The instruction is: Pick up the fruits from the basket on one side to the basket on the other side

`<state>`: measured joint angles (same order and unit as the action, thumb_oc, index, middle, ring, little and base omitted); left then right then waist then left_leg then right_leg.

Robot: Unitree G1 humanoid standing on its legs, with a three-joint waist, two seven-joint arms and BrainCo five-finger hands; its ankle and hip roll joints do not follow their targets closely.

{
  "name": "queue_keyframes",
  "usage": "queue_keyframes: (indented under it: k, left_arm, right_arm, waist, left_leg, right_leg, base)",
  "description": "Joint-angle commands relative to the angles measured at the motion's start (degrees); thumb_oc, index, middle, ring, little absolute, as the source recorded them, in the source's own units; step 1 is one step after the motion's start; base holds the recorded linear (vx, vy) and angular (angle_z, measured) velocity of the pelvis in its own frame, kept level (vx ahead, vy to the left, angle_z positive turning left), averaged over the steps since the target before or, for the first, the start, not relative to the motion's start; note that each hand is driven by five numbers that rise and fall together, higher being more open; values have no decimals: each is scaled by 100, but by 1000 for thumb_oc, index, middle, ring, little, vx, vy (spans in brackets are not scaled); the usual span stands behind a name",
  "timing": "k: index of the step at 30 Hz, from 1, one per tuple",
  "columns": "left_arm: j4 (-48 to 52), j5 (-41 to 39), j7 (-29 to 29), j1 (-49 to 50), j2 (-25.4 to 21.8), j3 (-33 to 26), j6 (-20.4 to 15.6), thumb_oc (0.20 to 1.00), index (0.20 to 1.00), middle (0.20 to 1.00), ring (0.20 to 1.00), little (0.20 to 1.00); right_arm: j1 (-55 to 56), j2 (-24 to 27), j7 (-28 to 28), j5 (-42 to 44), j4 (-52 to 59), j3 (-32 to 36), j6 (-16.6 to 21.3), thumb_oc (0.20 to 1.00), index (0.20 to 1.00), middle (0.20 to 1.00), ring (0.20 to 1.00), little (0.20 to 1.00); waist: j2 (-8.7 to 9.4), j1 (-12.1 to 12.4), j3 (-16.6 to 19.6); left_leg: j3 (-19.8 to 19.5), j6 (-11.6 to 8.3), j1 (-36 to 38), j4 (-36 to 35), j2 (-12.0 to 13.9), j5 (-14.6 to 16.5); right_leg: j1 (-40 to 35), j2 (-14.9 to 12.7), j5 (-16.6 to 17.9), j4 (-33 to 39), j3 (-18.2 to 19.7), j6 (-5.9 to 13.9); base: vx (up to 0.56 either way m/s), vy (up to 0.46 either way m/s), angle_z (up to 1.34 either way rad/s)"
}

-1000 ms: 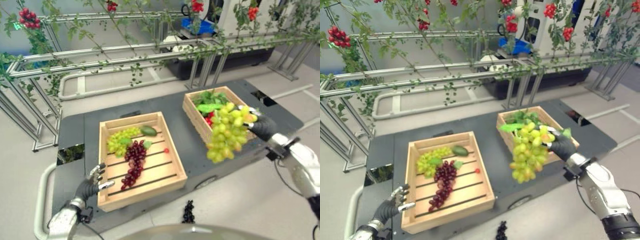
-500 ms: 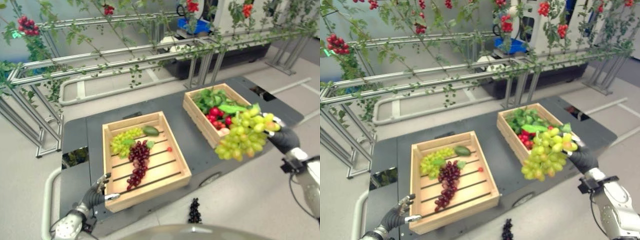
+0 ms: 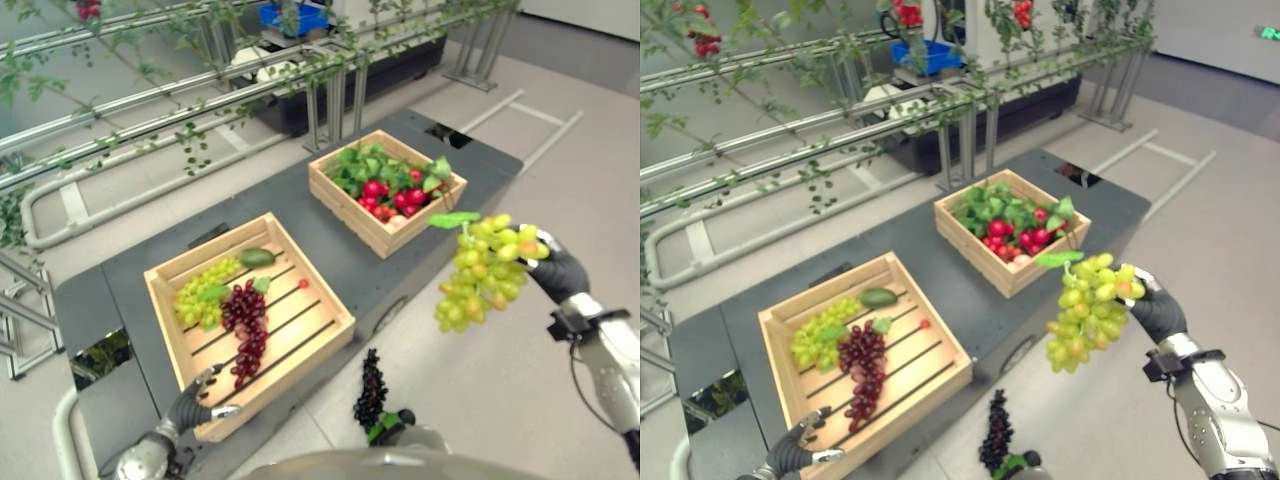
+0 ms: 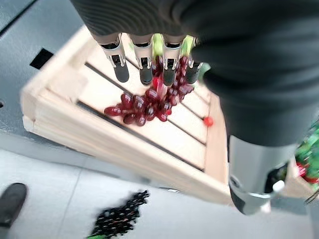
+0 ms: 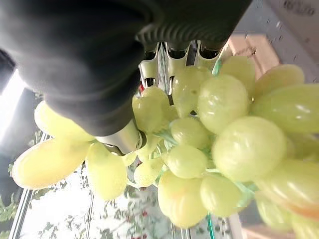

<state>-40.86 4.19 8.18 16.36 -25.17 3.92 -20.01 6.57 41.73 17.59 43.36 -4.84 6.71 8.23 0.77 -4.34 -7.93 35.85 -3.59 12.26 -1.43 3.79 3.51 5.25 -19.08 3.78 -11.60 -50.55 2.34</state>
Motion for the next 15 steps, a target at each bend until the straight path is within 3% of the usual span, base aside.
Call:
queue_keyframes:
  k: [1,3,4,5,6,9,12,13,15]
  left_arm:
    - [-200,391,-461,-234,-87,-6,-211,1000,1000,1000,1000,1000]
    - [-347,465,-583,-275,-111,-17,-206,1000,1000,1000,1000,1000]
    - [-353,474,-592,-280,-111,-21,-209,1000,1000,1000,1000,1000]
    - [-473,466,-723,-299,-108,-21,-199,1000,1000,1000,1000,1000]
    - [-479,409,-761,-312,-95,-6,-178,1000,1000,1000,1000,1000]
    - [-610,273,-881,-304,16,-12,-123,1000,1000,1000,1000,1000]
    - [-809,202,-981,-249,113,20,-86,1000,1000,1000,1000,1000]
    - [-801,201,-980,-252,115,22,-85,1000,1000,1000,1000,1000]
    - [-1056,201,-952,-409,129,81,-49,1000,1000,1000,1000,1000]
  right_arm:
    - [-635,5,-163,150,381,232,752,200,200,200,200,200]
    - [-701,25,-243,61,489,162,860,200,200,200,200,200]
    - [-708,17,-256,50,493,155,861,200,200,200,200,200]
    - [-821,9,-307,64,537,2,893,200,200,200,200,200]
    - [-936,38,-333,23,518,-104,914,200,200,200,200,200]
    - [-1280,15,-388,79,582,-445,944,200,200,200,200,200]
    - [-1574,-86,-431,35,507,-817,977,200,200,200,200,200]
    - [-1585,-81,-434,35,499,-816,981,200,200,200,200,200]
    - [-1580,-104,-520,-32,426,-886,917,200,200,200,200,200]
  waist:
    - [385,-34,52]
    - [480,12,-13]
    - [478,33,-25]
    - [485,250,-131]
    - [474,374,-191]
    - [479,592,-273]
    - [432,916,-232]
    - [480,908,-261]
    - [397,816,-236]
  left_leg:
    - [174,101,-404,1411,17,726]
    - [284,-105,-553,2310,394,752]
    - [307,-126,-569,2387,445,769]
    - [-180,-365,-818,2951,568,425]
    - [-486,-444,-987,2944,577,372]
    - [-1372,-385,-1327,2157,479,426]
    - [-2518,-427,-1350,1313,316,153]
    - [-2462,-373,-1375,1260,242,12]
    - [-2396,-267,-900,728,153,57]
  right_leg:
    - [-267,-34,256,450,389,645]
    - [-364,225,77,619,627,491]
    - [-366,261,69,638,636,462]
    - [-500,552,-84,769,858,324]
    - [-511,679,-139,838,938,274]
    - [-420,733,-68,942,1165,389]
    - [-424,908,2,1045,1778,514]
    - [-388,821,90,1049,1690,459]
    - [-307,679,205,873,1840,539]
  base:
    - [108,-247,-27]
    - [107,-215,-30]
    - [98,-156,-73]
    - [3,-92,-101]
    - [-20,-69,-142]
    - [-61,82,-116]
    - [16,141,-119]
    - [-63,196,-165]
    - [-87,236,-122]
